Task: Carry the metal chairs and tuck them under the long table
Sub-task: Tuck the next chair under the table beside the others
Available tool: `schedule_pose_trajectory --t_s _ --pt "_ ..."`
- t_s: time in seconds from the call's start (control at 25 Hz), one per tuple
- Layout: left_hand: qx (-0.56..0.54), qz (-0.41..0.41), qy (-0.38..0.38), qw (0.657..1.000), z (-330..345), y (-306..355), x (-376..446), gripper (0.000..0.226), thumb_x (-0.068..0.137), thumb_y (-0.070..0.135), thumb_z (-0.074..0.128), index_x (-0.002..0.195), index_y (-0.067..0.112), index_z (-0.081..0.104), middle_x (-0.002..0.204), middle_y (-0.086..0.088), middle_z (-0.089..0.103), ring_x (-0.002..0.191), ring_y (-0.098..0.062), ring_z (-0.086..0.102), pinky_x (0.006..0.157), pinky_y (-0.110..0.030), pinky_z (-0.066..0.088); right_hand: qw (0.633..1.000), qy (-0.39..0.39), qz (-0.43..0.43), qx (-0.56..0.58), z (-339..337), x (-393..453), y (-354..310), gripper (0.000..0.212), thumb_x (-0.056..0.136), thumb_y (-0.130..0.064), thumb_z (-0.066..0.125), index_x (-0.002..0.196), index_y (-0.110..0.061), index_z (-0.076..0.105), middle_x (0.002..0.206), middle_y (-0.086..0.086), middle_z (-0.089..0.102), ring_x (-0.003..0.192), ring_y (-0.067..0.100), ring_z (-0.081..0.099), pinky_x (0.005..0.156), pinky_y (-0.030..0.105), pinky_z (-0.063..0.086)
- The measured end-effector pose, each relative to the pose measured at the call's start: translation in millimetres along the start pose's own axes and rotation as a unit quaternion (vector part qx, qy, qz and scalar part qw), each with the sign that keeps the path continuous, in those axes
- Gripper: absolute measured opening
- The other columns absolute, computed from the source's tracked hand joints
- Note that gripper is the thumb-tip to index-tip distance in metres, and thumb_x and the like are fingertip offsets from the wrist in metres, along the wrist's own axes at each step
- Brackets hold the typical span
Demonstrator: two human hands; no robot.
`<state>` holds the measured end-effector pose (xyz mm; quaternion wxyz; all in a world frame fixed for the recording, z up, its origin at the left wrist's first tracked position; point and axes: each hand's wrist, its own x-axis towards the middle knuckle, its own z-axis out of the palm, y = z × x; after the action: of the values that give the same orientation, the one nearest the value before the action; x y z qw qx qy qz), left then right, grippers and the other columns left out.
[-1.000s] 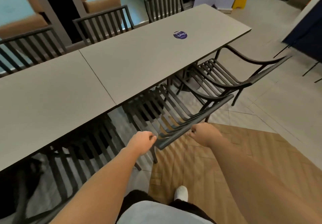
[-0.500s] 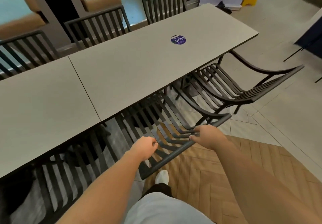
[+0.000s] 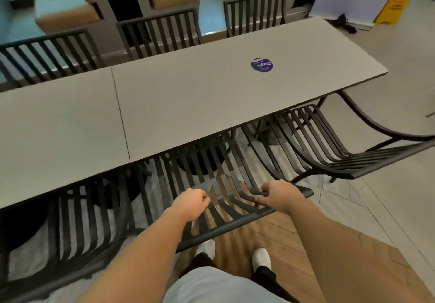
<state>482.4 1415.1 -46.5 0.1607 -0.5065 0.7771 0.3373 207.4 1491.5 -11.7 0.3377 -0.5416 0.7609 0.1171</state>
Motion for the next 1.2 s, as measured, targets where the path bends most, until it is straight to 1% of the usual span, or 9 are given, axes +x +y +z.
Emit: schedule_pose_trajectory --t_s 0.12,0.24,0.32,0.4,0.52,0.64,0.8,0.96,1.2 --pt "-0.030 -0.071 0.025 0.997 23 13 -15 0.038 0.107 0.043 0.043 0.128 0.023 0.067 0.103 0.001 0.071 0.089 -0.017 0.066 0.083 -0.036 0.056 0.998 -0.036 -0.049 -0.024 2 5 19 0.068 0.091 -0.073 0.056 0.136 -0.022 0.061 0.124 0.000 0.069 0.113 0.022 0.064 0.092 0.038 0.053" --pt "-0.058 -0.131 0.018 0.989 58 21 -35 0.054 0.101 0.065 0.043 0.128 0.025 0.066 0.112 0.000 0.070 0.098 -0.018 0.065 0.087 -0.035 0.053 0.990 -0.077 -0.095 -0.076 17 4 37 0.087 0.077 -0.087 0.058 0.139 -0.026 0.058 0.127 -0.001 0.067 0.114 0.021 0.063 0.096 0.040 0.053" --pt "-0.061 -0.151 0.009 0.987 81 25 -48 0.068 0.091 0.080 0.043 0.126 0.026 0.066 0.110 0.002 0.070 0.097 -0.016 0.065 0.089 -0.037 0.054 0.982 -0.077 -0.118 -0.125 33 6 46 0.082 0.079 -0.081 0.064 0.141 -0.028 0.056 0.129 -0.001 0.064 0.117 0.021 0.061 0.099 0.041 0.053" --pt "-0.034 -0.152 0.025 0.987 100 30 -56 0.072 0.085 0.083 0.048 0.129 0.029 0.062 0.115 0.005 0.068 0.103 -0.015 0.064 0.091 -0.036 0.053 0.978 -0.053 -0.138 -0.146 42 11 51 0.065 0.085 -0.067 0.067 0.138 -0.030 0.057 0.128 -0.003 0.063 0.116 0.020 0.061 0.096 0.039 0.053" --pt "0.051 -0.170 0.065 0.982 114 28 -53 0.059 0.096 0.060 0.058 0.147 0.033 0.047 0.132 0.003 0.062 0.119 -0.021 0.059 0.100 -0.037 0.047 0.975 -0.031 -0.132 -0.173 48 24 53 0.041 0.091 -0.056 0.067 0.121 -0.028 0.064 0.111 -0.004 0.067 0.101 0.019 0.065 0.087 0.037 0.055" --pt "0.099 -0.212 0.072 0.969 122 24 -44 0.040 0.103 0.027 0.053 0.142 0.032 0.053 0.126 0.002 0.065 0.115 -0.023 0.061 0.101 -0.038 0.046 0.968 -0.002 -0.106 -0.228 51 31 50 0.031 0.095 -0.051 0.060 0.108 -0.024 0.068 0.095 -0.002 0.068 0.090 0.020 0.067 0.082 0.037 0.057" --pt "0.131 -0.237 0.048 0.961 123 35 -34 0.038 0.103 0.018 0.052 0.138 0.031 0.056 0.124 0.002 0.067 0.116 -0.024 0.062 0.102 -0.041 0.045 0.956 0.029 -0.123 -0.264 57 35 57 0.023 0.102 -0.037 0.054 0.108 -0.022 0.070 0.096 -0.001 0.068 0.092 0.020 0.067 0.076 0.031 0.050" --pt "0.131 -0.229 0.034 0.964 128 56 -24 0.039 0.101 0.009 0.052 0.135 0.028 0.056 0.123 0.000 0.067 0.117 -0.026 0.062 0.104 -0.043 0.043 0.948 0.031 -0.123 -0.291 47 40 76 0.027 0.104 -0.044 0.054 0.111 -0.022 0.068 0.089 -0.002 0.059 0.094 0.019 0.067 0.073 0.030 0.045" --pt "0.138 -0.213 0.052 0.966 124 61 -14 0.036 0.103 0.009 0.050 0.133 0.027 0.056 0.116 0.000 0.068 0.110 -0.024 0.065 0.097 -0.040 0.046 0.944 0.029 -0.123 -0.305 37 54 83 0.030 0.102 -0.050 0.056 0.110 -0.022 0.066 0.085 -0.004 0.053 0.079 0.017 0.054 0.069 0.030 0.042"
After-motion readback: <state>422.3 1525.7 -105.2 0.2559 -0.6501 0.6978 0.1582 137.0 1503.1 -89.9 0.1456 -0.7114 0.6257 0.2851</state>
